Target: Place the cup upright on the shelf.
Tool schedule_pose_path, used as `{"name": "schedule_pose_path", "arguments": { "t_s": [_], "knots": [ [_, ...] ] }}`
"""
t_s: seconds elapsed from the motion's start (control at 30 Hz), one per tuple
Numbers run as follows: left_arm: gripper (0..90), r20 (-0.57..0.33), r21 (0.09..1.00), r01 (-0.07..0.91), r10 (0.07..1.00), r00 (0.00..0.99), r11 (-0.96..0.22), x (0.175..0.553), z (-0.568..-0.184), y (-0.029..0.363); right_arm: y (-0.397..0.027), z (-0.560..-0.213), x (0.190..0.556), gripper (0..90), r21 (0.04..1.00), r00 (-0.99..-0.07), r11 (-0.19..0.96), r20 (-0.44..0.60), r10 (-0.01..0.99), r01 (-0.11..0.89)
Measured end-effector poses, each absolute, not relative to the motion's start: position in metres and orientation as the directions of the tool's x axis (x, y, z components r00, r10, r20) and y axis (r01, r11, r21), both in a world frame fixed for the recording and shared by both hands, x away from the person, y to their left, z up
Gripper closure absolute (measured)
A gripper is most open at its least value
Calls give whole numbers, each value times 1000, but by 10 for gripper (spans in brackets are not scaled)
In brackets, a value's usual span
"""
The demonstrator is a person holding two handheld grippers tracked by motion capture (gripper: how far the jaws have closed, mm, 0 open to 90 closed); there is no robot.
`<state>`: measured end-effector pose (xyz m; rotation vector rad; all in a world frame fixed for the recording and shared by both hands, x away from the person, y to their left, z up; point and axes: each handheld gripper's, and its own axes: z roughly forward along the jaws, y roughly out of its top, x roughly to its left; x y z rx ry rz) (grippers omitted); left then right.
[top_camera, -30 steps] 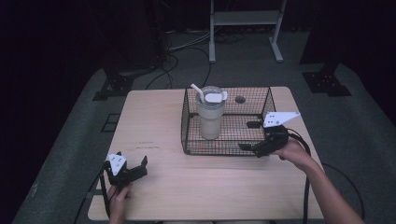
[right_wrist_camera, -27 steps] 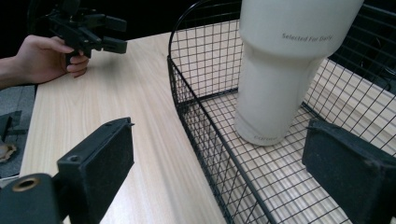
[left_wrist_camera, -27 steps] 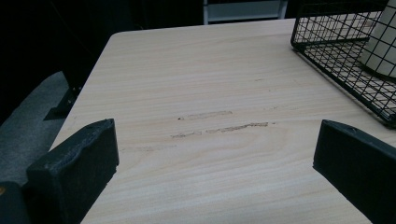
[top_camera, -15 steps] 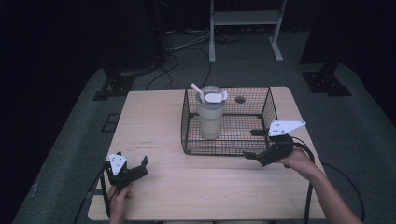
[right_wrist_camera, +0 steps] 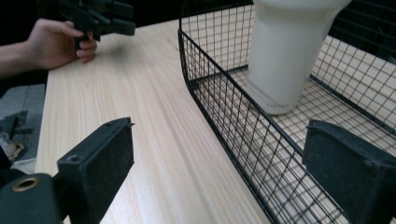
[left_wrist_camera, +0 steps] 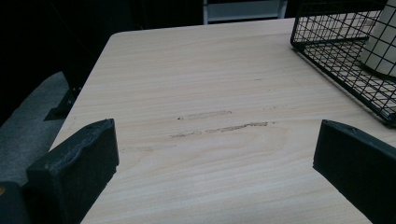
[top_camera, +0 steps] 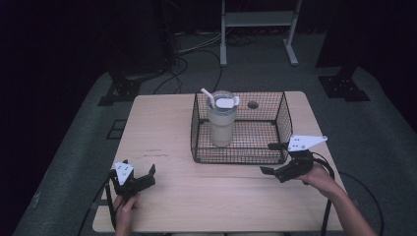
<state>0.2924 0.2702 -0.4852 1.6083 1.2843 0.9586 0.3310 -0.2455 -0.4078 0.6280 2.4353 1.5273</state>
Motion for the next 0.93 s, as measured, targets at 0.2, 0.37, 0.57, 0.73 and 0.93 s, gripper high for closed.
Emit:
{"name": "schedule_pose_path", "arguments": {
  "t_s": [0.2,0.37,0.57,0.73,0.93],
  "knots": [
    [0,58,936,333,982,181,-117,293,-485,270,-248,-412,324,83,897,-890,367,59,451,246],
    [0,62,934,336,981,182,-121,292,-485,270,-253,-420,319,84,895,-886,363,73,458,262],
    [0,68,935,331,980,184,-127,292,-485,270,-258,-430,312,84,892,-881,358,86,466,276],
    [0,67,935,331,981,183,-126,292,-485,270,-264,-437,305,84,898,-872,333,100,480,287],
    [0,68,935,333,981,184,-127,292,-485,270,-269,-445,299,84,896,-858,326,106,503,301]
  ]
}}
